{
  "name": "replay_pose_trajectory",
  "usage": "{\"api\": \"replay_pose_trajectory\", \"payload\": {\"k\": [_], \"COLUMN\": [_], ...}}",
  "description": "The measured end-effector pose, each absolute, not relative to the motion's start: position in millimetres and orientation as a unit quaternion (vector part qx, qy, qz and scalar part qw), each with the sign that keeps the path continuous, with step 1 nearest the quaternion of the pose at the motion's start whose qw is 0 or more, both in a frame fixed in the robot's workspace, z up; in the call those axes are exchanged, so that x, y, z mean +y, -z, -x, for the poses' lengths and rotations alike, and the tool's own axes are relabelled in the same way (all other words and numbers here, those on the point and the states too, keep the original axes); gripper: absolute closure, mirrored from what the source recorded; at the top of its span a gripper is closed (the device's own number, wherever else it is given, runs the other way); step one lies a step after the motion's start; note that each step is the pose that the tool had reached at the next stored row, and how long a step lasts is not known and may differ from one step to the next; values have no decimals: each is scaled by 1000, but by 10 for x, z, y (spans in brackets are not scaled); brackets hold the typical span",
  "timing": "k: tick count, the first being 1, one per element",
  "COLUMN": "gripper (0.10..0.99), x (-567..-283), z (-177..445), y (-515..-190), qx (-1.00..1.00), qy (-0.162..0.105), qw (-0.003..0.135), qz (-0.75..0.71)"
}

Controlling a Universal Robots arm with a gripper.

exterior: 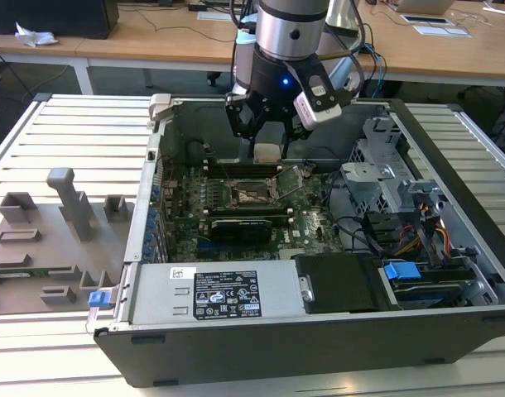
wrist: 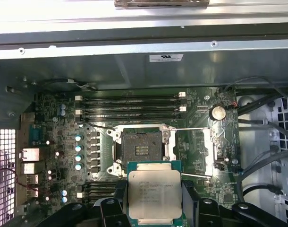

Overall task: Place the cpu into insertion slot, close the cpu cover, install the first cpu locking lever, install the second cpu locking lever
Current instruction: 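Place the cpu into insertion slot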

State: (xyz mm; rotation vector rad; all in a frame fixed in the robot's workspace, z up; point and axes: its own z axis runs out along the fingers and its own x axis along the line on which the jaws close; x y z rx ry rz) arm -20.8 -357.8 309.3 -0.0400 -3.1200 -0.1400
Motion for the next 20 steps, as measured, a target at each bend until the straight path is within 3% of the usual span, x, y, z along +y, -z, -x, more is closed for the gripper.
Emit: {"api": "replay_pose_trajectory", "payload": {"k": [20], "gripper": [541], "x": [-3578], "z": [206], "y": [-2944], "qx": [-999], "qy": [45], "qw": [9], "qz": [13]}}
